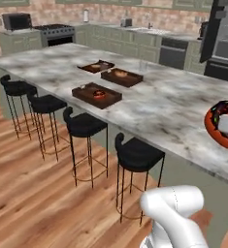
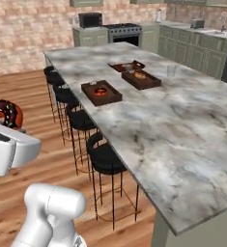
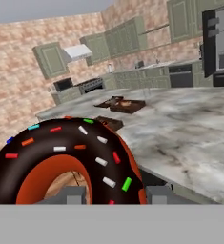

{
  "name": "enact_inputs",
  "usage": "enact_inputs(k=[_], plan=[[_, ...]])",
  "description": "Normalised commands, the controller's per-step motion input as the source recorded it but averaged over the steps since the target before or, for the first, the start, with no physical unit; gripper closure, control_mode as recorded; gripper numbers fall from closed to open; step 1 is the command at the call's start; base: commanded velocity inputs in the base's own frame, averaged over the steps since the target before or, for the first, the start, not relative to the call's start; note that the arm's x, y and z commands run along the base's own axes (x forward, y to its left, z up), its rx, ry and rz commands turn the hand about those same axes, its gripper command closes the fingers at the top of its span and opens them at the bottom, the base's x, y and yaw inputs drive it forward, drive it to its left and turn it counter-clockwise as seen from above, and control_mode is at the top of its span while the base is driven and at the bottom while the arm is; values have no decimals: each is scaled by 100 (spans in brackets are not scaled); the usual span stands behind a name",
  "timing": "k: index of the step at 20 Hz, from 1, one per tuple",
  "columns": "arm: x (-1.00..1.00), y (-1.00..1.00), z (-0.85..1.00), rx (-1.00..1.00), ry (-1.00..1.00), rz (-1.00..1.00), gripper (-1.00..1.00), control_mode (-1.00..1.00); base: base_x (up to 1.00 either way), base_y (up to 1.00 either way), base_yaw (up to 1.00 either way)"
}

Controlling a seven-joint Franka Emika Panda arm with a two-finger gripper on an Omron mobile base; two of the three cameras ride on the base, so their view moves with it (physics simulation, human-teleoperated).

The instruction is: Take the donuts from the fridge and place them on the empty tray on the dining counter.

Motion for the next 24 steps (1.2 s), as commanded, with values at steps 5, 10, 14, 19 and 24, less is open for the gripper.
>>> enact_inputs(k=[5, 10, 14, 19, 24], plan=[[0, 0, 0, 0, 0, 0, 100, 100, 7, 98, -49], [0, 0, 0, 0, 0, 0, 100, 100, 34, 59, -76], [0, 0, 0, 0, 0, 0, 100, 100, 15, 93, -57], [0, 0, 0, 0, 0, 0, 100, 100, 0, 100, -30], [0, 0, 0, 0, 0, 0, 100, 100, 12, 100, -20]])
